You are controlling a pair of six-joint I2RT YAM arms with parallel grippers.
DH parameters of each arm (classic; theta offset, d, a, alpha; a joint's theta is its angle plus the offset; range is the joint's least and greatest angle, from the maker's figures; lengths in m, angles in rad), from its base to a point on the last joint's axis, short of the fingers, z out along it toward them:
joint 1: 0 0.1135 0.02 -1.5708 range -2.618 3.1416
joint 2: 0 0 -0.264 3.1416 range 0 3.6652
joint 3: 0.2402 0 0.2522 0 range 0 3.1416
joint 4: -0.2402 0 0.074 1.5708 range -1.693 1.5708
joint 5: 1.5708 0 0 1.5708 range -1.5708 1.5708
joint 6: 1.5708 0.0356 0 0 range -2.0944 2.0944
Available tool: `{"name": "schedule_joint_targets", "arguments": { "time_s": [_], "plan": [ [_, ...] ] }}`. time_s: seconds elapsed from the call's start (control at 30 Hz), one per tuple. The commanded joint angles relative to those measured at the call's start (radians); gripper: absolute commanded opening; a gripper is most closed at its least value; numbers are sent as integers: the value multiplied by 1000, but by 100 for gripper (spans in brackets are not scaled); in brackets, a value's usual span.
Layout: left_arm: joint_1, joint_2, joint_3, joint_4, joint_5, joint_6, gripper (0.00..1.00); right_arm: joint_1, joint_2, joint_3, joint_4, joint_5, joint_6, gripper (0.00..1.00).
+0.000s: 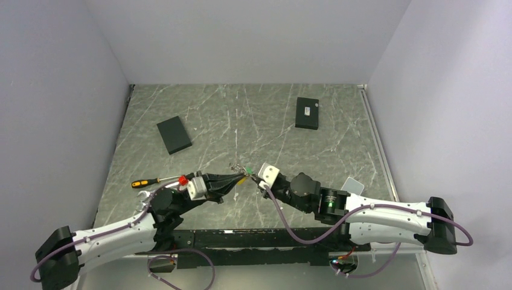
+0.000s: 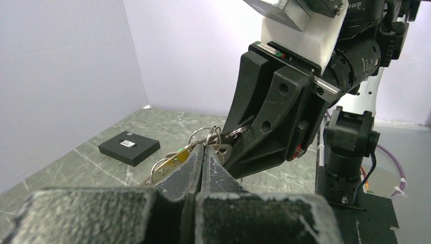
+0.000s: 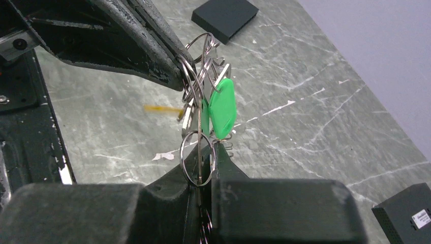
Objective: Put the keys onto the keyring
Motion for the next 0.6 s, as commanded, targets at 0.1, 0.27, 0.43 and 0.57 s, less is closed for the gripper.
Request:
{"name": "schedule_joint_targets", "arguments": {
  "time_s": [0.1, 0.27, 0.43, 0.57],
  "plan": [
    [-3, 15, 20, 95, 12, 31, 0, 4, 20, 49, 66, 20, -11, 0],
    [-3, -54, 41, -15, 33, 20, 0, 3, 3, 49, 83, 86, -49, 0],
    [-3, -137, 56, -144, 51, 15, 0, 2, -2, 71, 95, 131, -114, 0],
    [-3, -197, 80, -285, 32, 9, 11, 3, -2, 97, 115, 147, -182, 0]
  ]
}}
